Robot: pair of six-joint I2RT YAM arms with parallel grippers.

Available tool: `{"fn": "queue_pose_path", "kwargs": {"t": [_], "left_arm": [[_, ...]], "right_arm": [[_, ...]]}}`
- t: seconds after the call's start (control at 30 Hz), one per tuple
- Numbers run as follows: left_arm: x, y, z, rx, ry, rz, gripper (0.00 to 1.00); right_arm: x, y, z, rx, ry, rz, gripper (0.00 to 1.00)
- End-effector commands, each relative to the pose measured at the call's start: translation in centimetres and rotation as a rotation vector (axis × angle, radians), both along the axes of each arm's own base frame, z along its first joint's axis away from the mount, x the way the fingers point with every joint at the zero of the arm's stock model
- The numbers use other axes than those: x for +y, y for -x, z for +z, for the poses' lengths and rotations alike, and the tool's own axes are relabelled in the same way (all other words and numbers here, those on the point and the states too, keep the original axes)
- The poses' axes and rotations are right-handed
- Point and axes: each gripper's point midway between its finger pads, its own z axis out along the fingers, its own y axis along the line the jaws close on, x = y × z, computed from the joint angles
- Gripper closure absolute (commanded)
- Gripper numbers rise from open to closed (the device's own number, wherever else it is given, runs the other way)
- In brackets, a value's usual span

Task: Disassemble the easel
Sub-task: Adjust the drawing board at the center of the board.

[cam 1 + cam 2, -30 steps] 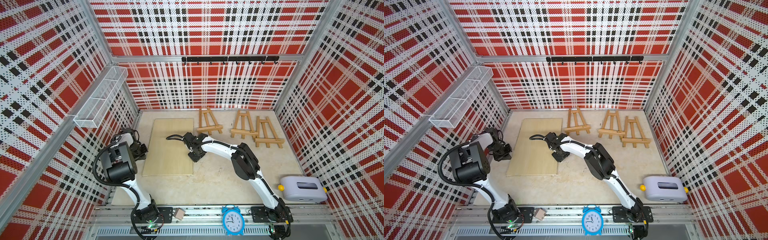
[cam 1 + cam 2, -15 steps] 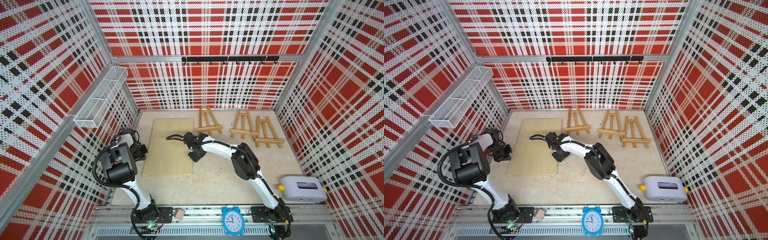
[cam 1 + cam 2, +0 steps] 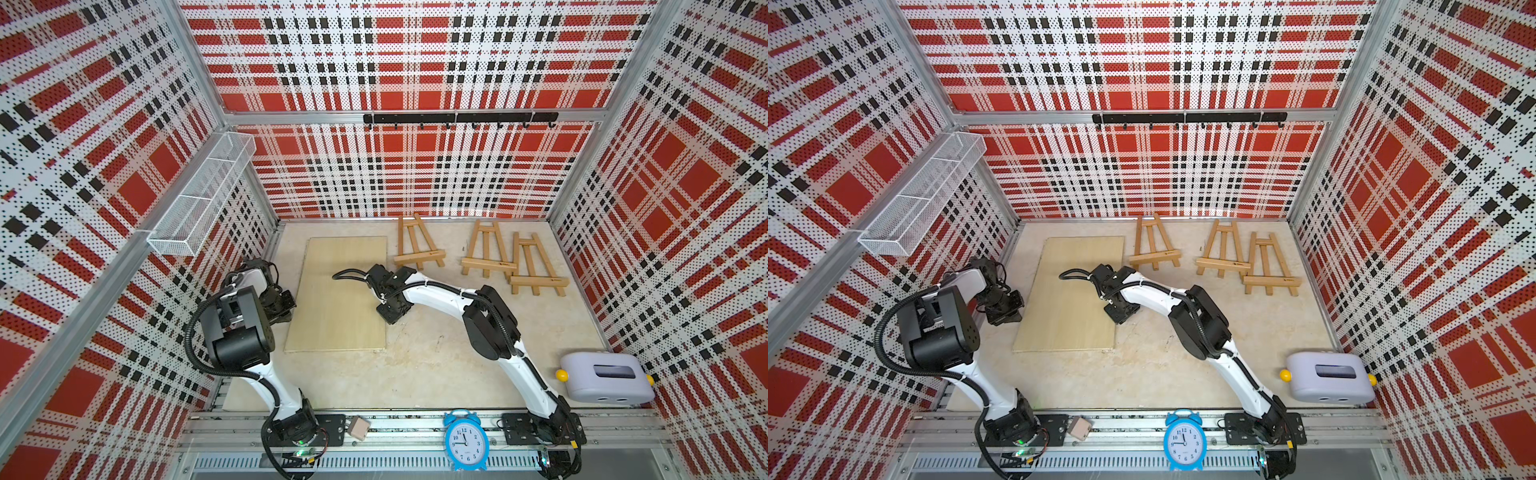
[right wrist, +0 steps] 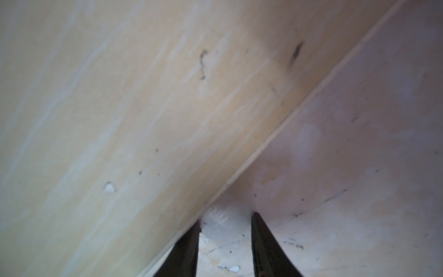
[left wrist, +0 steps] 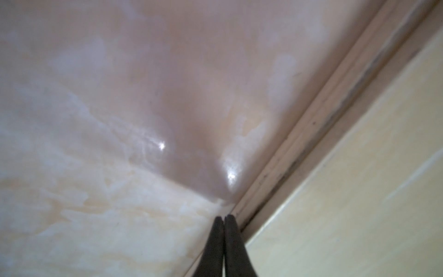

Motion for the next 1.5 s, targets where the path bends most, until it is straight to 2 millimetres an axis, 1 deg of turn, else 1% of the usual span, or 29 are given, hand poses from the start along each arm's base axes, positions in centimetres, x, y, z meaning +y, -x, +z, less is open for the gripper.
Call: {"fn": "queue_pose_path", "kwargs": {"t": [0.0, 0.1, 0.2, 0.33, 0.47, 0.57, 0.67, 0.73, 0.8, 0.9, 1.0, 1.07, 1.17, 1.27, 1.37, 1.47], "left_arm": [[-4.6, 2.8, 0.1, 0.082, 0.181, -0.012, 0.92], [-4.3, 2.7, 0.3, 0.076, 0.176, -0.009, 0.91], [-3.7, 2.1, 1.4, 0.045, 0.157, 0.0, 0.9], [-2.5, 0.8, 4.3, -0.033, 0.102, 0.01, 0.88], [-1.6, -0.1, 8.1, -0.129, 0.045, 0.015, 0.87], [-1.0, -0.4, 10.7, -0.193, 0.019, 0.025, 0.85], [-0.4, -0.8, 12.2, -0.235, 0.01, 0.036, 0.83], [-0.2, -1.1, 12.1, -0.238, 0.018, 0.038, 0.83], [-0.2, -1.1, 11.6, -0.225, 0.033, 0.038, 0.84], [-0.3, -0.9, 10.7, -0.212, 0.053, 0.041, 0.84], [-0.6, -0.3, 10.5, -0.211, 0.061, 0.044, 0.84], [-0.8, 0.0, 10.8, -0.222, 0.067, 0.045, 0.84], [-1.3, 0.3, 11.8, -0.247, 0.077, 0.038, 0.84], [-2.1, 0.2, 13.3, -0.29, 0.081, 0.027, 0.84], [-2.7, -0.1, 15.0, -0.338, 0.082, 0.012, 0.83], [-3.0, -0.3, 16.6, -0.372, 0.081, 0.006, 0.83]], "right_arm": [[1.9, -0.4, -1.7, -0.016, -0.065, 0.026, 0.61], [1.5, -0.7, -1.4, -0.028, -0.054, 0.016, 0.59], [0.5, -1.9, 0.2, -0.093, -0.042, -0.018, 0.53], [-1.4, -4.6, 3.6, -0.212, -0.033, -0.086, 0.51], [-3.4, -7.6, 7.5, -0.308, -0.045, -0.137, 0.51], [-3.6, -9.3, 10.1, -0.337, -0.087, -0.129, 0.5], [-3.6, -10.1, 11.6, -0.339, -0.091, -0.126, 0.5], [-3.7, -10.1, 11.3, -0.326, -0.084, -0.128, 0.5], [-3.8, -9.5, 10.1, -0.289, -0.081, -0.133, 0.52], [-4.2, -7.7, 8.5, -0.215, -0.075, -0.153, 0.55], [-4.9, -5.3, 7.8, -0.19, -0.066, -0.161, 0.57], [-4.9, -3.0, 7.2, -0.159, -0.077, -0.147, 0.57], [-5.2, -0.1, 6.3, -0.12, -0.067, -0.137, 0.57], [-5.0, 2.1, 4.9, -0.079, -0.045, -0.128, 0.57], [-4.2, 3.5, 3.7, -0.05, -0.032, -0.113, 0.57], [-2.9, 4.4, 3.2, -0.04, -0.031, -0.095, 0.57]]}}
